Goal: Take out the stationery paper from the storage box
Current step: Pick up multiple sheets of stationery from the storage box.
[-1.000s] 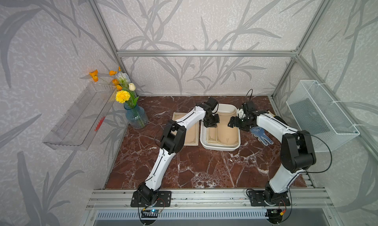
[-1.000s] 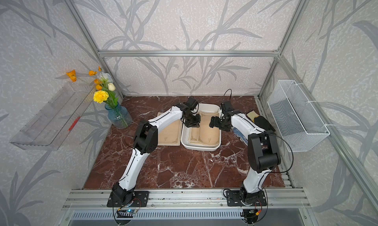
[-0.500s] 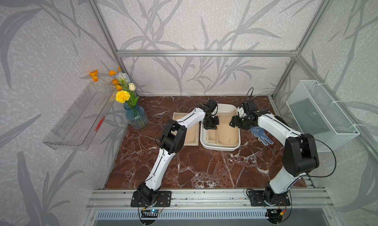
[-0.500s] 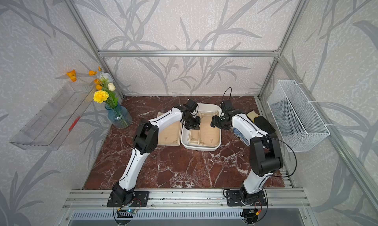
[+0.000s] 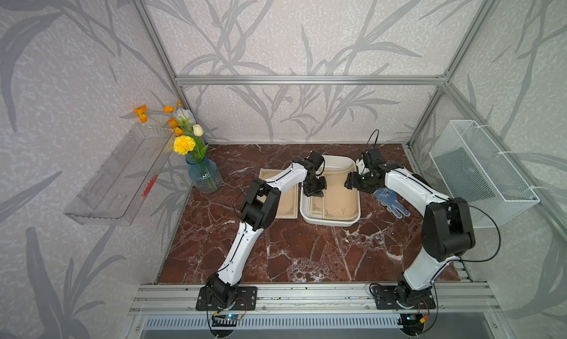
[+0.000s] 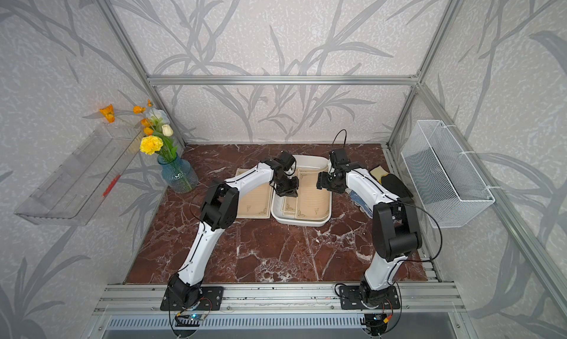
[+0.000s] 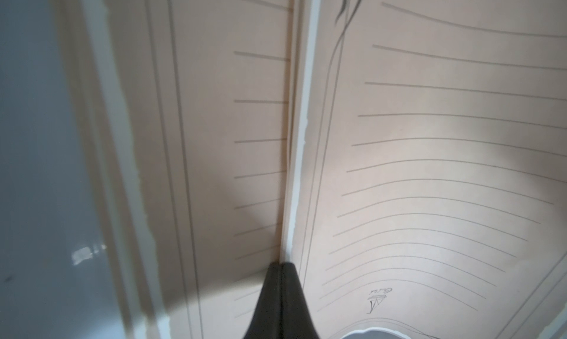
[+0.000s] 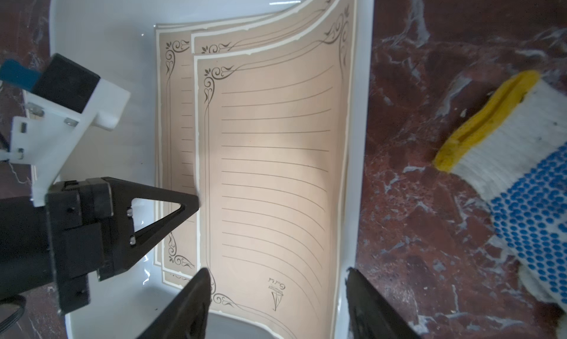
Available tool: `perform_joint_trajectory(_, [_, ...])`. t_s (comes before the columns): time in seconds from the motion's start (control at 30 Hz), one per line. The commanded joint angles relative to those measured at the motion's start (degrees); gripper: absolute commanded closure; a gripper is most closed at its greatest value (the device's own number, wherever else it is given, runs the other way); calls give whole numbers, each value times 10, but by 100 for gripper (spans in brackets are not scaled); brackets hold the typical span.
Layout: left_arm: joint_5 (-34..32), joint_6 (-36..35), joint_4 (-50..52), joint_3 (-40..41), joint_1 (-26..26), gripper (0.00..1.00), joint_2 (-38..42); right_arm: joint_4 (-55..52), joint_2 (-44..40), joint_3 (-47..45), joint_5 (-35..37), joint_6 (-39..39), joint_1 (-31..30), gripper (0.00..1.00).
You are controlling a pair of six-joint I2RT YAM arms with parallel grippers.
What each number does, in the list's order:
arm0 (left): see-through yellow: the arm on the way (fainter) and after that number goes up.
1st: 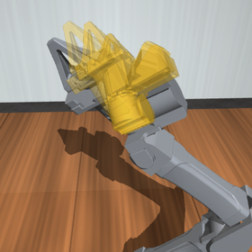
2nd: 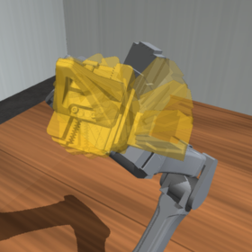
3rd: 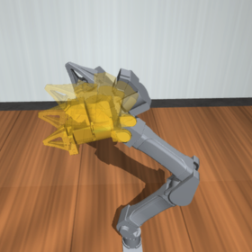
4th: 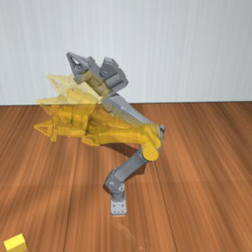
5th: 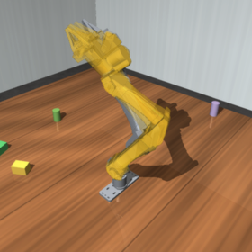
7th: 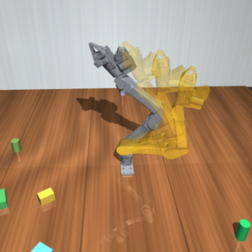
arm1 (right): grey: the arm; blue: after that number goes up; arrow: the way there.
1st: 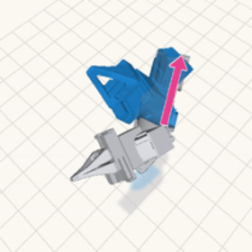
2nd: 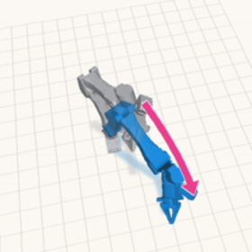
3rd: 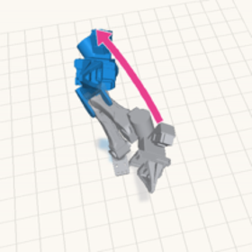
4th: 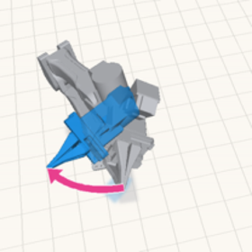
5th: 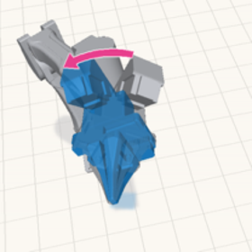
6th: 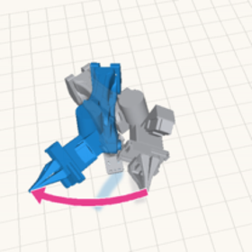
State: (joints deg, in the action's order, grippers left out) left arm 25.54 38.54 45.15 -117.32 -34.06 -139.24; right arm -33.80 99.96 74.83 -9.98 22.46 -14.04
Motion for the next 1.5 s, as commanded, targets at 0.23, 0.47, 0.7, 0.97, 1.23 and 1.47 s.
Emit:
perform_joint_trajectory(0.23, [12, -4, 1, 10, 5, 100, -17, -7, 19, 22, -17, -1, -14, 51])
perform_joint_trajectory(0.47, [21, 3, -10, 12, 5, 100, -15, -15, 40, 40, -18, -5, -19, 63])
perform_joint_trajectory(0.7, [23, 4, -13, 16, 6, 100, -12, -56, 82, 66, 14, -19, -24, 46])
perform_joint_trajectory(0.97, [25, 13, -31, 30, 10, 100, 6, -70, 84, 67, 45, -22, -28, 72])
perform_joint_trajectory(1.23, [17, 24, -68, 62, 29, 63, 74, -60, 39, 62, 38, -63, -27, 100])
perform_joint_trajectory(1.47, [33, 32, -93, 80, 38, 60, 115, 34, -17, 12, -65, -71, -16, 100])
